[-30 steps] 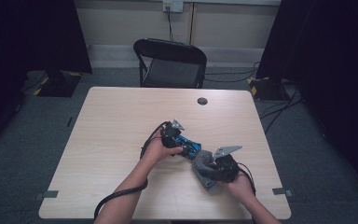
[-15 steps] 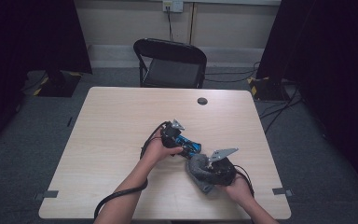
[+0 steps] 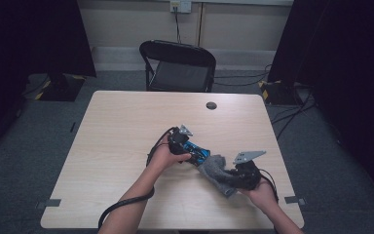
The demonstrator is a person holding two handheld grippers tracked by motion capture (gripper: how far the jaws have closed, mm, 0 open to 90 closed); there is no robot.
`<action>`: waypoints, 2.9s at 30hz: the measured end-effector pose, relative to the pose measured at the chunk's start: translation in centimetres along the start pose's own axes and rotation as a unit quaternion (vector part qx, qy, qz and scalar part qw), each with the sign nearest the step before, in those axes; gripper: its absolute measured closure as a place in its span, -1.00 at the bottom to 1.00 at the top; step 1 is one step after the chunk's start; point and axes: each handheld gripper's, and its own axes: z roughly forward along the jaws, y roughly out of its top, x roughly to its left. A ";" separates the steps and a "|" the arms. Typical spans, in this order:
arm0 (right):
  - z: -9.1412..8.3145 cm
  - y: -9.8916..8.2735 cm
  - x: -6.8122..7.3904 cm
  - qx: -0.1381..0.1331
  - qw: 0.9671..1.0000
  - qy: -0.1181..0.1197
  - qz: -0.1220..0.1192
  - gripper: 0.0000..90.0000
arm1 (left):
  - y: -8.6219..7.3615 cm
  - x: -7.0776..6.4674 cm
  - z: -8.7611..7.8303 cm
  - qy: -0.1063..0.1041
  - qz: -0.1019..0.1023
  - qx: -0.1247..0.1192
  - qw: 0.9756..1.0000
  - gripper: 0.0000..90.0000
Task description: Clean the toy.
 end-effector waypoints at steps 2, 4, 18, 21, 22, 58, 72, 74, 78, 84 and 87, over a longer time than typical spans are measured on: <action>-0.4 0.3 -0.8 -0.007 1.000 -0.004 0.009 0.57 | 0.0 0.0 0.0 0.000 0.001 0.001 1.000 -1.00; -0.5 0.7 -1.4 -0.007 1.000 -0.014 0.009 0.57 | 0.0 0.0 0.0 0.000 0.000 0.000 1.000 -1.00; 0.7 5.1 -6.8 -0.016 0.998 -0.057 0.015 0.56 | -0.2 -0.1 0.0 0.001 0.000 -0.007 1.000 -1.00; 2.2 6.3 -8.0 -0.011 0.998 -0.059 0.013 0.56 | -0.2 -0.1 0.0 0.001 0.001 -0.007 1.000 -1.00; 2.7 6.7 -8.3 -0.010 0.998 -0.058 0.010 0.55 | -0.2 -0.1 0.0 0.001 0.000 -0.007 1.000 -1.00; 11.4 9.8 -9.5 0.058 0.994 -0.083 -0.028 0.18 | -0.5 -0.5 0.0 0.009 -0.013 -0.019 1.000 -1.00; 12.0 10.8 -9.1 0.061 0.994 -0.080 -0.050 0.57 | -0.1 -0.8 -1.4 0.024 0.000 -0.001 1.000 -0.62; 12.0 10.9 -9.1 0.060 0.993 -0.081 -0.054 0.57 | -0.3 -0.6 -1.4 0.022 -0.015 -0.007 1.000 -0.66; 12.2 11.0 -8.9 0.059 0.994 -0.069 -0.067 0.58 | -0.6 -0.3 -1.3 0.020 -0.024 -0.011 0.999 -0.72; 13.0 11.1 -8.4 0.070 0.991 -0.068 -0.087 0.63 | -0.6 -0.5 -0.7 0.019 -0.035 -0.010 0.999 -0.90; 12.9 10.9 -8.6 0.065 0.992 -0.063 -0.086 0.65 | -0.5 -0.6 -0.5 0.023 -0.036 -0.008 0.999 -0.94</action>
